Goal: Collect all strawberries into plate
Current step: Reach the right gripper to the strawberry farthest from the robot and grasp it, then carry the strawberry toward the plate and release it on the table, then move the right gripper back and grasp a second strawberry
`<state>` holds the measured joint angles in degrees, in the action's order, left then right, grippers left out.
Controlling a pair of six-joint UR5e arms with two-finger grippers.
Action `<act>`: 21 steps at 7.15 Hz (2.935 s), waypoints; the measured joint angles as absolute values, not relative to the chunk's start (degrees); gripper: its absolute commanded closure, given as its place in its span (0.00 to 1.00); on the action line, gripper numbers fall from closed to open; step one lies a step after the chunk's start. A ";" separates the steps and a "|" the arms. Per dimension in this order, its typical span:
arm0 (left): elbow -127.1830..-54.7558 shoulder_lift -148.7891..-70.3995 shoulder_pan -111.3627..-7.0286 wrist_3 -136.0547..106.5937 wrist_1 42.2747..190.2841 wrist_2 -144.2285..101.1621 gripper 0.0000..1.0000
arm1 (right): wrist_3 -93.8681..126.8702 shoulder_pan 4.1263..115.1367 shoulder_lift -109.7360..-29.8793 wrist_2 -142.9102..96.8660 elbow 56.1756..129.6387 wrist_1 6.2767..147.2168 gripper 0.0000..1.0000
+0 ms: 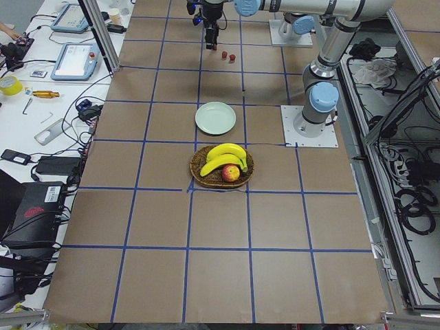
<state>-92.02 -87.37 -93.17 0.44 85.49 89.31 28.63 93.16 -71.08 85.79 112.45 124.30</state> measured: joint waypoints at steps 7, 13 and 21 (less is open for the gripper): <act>-92.00 -87.40 -93.12 0.44 85.47 89.12 0.00 | 44.45 109.41 -67.95 78.12 99.18 121.58 1.00; -92.02 -87.35 -93.10 0.44 85.45 89.16 0.00 | 50.65 118.05 -61.26 77.70 98.27 127.85 0.08; -92.35 -87.28 -93.08 0.44 85.43 89.23 0.00 | 50.00 110.79 -68.07 91.80 98.20 118.16 0.03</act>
<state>-92.35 -87.28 -93.08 0.44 85.43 89.23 50.00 110.79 -68.07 91.80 98.20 118.16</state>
